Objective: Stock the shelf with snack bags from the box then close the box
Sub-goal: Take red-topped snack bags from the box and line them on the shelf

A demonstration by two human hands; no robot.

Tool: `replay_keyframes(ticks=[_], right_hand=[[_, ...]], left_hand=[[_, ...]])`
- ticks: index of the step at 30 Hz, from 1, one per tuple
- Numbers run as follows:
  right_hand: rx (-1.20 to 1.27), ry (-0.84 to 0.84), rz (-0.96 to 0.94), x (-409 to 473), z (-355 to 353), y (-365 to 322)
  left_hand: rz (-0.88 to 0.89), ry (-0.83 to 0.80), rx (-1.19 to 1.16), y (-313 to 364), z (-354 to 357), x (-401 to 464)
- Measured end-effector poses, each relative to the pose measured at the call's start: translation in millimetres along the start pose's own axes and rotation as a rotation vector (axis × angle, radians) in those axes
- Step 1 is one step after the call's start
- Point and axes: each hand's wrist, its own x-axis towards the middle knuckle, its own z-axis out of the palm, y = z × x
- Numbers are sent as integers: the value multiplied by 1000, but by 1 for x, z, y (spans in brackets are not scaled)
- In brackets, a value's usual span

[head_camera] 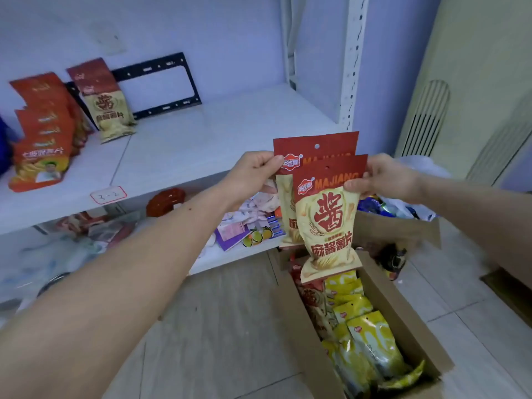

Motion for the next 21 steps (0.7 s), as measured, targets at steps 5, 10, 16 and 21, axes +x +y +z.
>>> replay_keyframes(ticks=[5, 10, 16, 21], right_hand=[[-14, 6, -44, -1, 3, -50], [-55, 23, -100, 10, 24, -105], [-79, 57, -160, 27, 65, -162], [-132, 66, -179, 45, 99, -197]], left_hand=[[-37, 80, -60, 34, -29, -12], [-35, 192, 1, 52, -73, -23], [-22, 340, 25, 51, -141, -52], [-27, 449, 3, 41, -211, -79]])
